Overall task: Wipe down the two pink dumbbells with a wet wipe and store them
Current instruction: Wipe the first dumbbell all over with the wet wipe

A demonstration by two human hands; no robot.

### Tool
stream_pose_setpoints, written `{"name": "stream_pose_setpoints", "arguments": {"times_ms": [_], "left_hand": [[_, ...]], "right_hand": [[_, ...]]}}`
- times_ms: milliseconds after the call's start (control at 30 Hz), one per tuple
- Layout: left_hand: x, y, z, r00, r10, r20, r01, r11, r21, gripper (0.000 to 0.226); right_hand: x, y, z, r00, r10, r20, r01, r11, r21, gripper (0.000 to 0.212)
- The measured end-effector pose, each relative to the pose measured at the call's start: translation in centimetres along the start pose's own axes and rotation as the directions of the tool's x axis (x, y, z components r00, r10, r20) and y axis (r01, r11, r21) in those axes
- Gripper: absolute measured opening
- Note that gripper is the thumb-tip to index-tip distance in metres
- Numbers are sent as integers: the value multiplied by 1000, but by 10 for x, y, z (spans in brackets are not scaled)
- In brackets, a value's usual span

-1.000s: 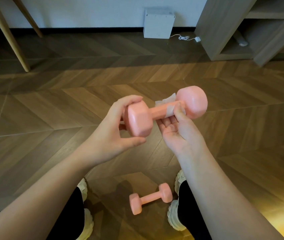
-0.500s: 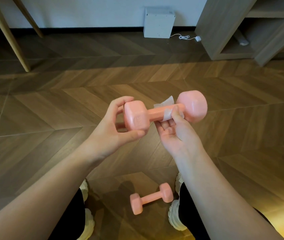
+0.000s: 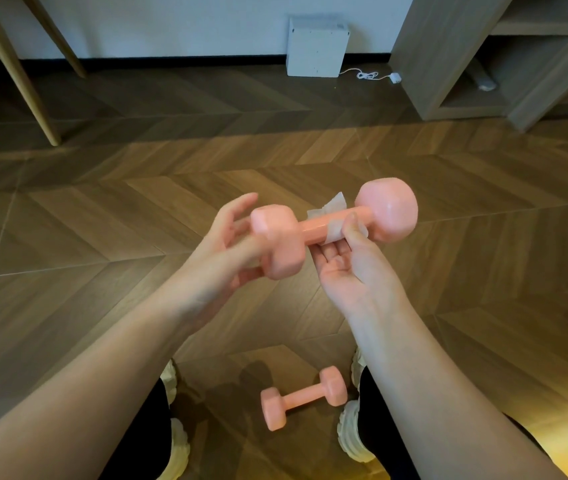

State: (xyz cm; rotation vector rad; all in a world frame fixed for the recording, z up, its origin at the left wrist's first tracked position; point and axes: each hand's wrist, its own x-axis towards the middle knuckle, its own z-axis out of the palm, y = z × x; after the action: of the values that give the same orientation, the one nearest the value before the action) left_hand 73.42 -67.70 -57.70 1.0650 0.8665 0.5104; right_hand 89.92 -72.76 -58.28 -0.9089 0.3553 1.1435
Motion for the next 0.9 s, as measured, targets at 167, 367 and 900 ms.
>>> {"name": "stream_pose_setpoints", "arguments": {"times_ms": [167,367,900], "left_hand": [[0,3,6,954,-298,7,298,951,-80,56],[-1,5,-2,993,-119,25,120,992,-38,59],[1,5,-1,985,-163,51,163,987,2,62]], "right_hand": [[0,2,-1,1000,9,-12,-9,1000,6,10],[-1,3,-1,1000,11,-19,-11,1000,-2,5],[-5,9,-1,999,43,-22,-44,998,-35,6]]}}
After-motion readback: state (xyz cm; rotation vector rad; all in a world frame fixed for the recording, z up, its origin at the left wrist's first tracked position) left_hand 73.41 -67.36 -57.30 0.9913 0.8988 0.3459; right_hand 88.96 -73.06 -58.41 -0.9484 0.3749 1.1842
